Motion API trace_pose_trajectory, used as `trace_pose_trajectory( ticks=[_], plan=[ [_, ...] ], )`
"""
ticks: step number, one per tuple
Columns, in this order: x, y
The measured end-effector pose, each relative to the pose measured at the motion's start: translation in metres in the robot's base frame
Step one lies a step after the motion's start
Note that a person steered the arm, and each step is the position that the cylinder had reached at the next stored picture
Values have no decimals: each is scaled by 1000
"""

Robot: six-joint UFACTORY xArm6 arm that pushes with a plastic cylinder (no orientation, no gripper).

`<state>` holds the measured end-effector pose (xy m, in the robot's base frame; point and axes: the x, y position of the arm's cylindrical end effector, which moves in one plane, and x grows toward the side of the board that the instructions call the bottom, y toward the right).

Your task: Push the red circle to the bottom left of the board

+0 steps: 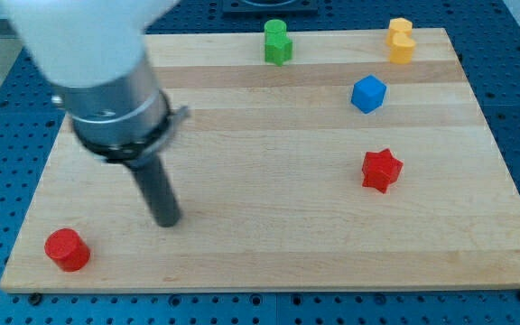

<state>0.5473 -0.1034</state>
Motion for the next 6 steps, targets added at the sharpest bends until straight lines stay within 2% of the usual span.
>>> trace_pose_trajectory(
  ticks=[2, 3, 4, 5, 6],
  plan=[
    [10, 146],
    [-16, 246],
    [-49, 316],
    [-59, 306],
    [-54, 267]
  ],
)
